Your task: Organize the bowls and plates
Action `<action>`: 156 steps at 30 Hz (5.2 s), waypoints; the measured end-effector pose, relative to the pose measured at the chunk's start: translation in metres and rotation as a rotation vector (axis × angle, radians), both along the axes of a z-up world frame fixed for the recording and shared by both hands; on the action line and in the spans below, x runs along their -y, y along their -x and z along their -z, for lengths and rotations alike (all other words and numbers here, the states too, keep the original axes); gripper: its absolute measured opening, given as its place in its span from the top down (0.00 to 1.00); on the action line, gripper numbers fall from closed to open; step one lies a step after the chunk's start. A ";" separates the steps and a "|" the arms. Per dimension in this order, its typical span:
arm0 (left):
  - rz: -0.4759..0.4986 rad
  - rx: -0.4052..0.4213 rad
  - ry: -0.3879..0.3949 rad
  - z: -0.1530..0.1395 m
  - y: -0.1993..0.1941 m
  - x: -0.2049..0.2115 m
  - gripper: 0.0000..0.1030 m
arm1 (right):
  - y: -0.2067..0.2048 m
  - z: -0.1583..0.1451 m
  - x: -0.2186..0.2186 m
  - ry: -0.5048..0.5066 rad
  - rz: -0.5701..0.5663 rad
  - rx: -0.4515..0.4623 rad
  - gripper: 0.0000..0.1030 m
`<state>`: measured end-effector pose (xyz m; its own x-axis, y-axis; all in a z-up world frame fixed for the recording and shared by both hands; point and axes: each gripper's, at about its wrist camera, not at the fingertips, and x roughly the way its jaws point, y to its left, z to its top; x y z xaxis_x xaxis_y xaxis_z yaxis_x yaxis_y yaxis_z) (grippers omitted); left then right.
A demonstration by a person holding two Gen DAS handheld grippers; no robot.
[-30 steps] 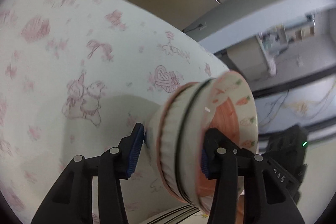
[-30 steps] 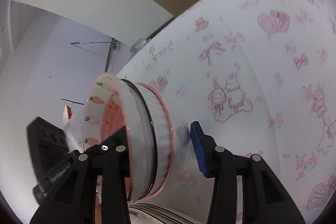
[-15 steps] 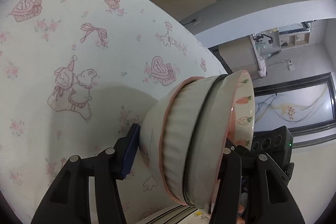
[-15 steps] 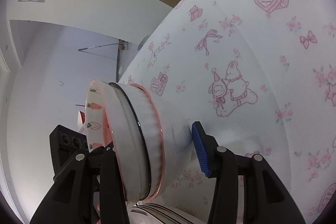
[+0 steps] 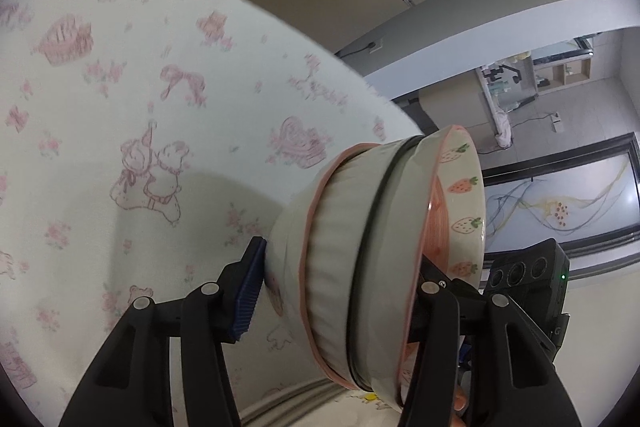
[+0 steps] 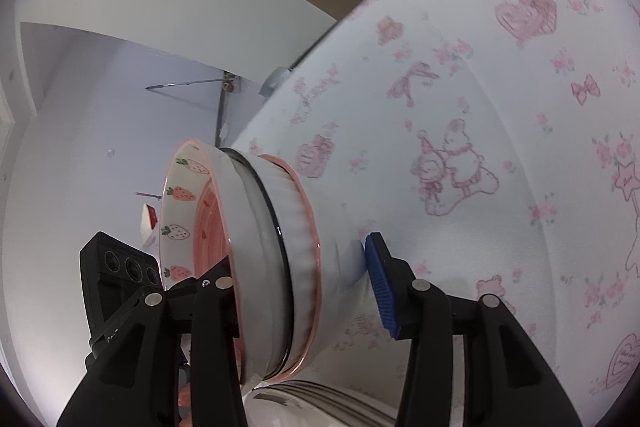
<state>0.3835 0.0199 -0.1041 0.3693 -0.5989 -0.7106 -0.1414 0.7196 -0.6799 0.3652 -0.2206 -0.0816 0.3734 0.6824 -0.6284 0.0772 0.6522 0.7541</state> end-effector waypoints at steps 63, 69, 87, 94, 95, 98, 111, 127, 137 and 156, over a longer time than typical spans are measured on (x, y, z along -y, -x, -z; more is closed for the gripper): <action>0.096 0.092 -0.102 -0.057 0.197 0.023 0.46 | 0.179 -0.045 0.014 0.087 -0.042 0.051 0.59; 0.097 0.060 -0.059 -0.033 0.192 0.020 0.46 | 0.176 -0.041 0.026 0.081 -0.019 0.069 0.60; 0.115 0.089 -0.079 -0.034 0.190 0.023 0.47 | 0.180 -0.050 0.015 0.193 -0.025 0.131 0.61; 0.138 0.079 -0.092 -0.033 0.188 0.024 0.46 | 0.179 -0.045 0.011 0.209 -0.035 0.126 0.61; 0.145 0.081 -0.101 -0.033 0.188 0.026 0.45 | 0.179 -0.043 0.010 0.207 -0.035 0.123 0.61; 0.161 0.095 -0.135 -0.034 0.189 0.029 0.42 | 0.179 -0.037 0.010 0.212 -0.023 0.121 0.70; 0.181 0.175 -0.275 -0.047 0.196 0.036 0.40 | 0.185 -0.034 0.008 0.184 -0.020 0.184 0.62; -0.005 0.733 -0.584 -0.135 0.281 0.020 0.11 | 0.237 -0.110 0.011 0.392 0.043 0.613 0.08; -0.176 1.096 -0.642 -0.172 0.362 -0.002 0.00 | 0.296 -0.138 0.014 0.508 0.189 0.874 0.00; -0.188 1.187 -0.684 -0.123 0.404 -0.012 0.00 | 0.375 -0.093 -0.028 0.772 0.319 1.171 0.00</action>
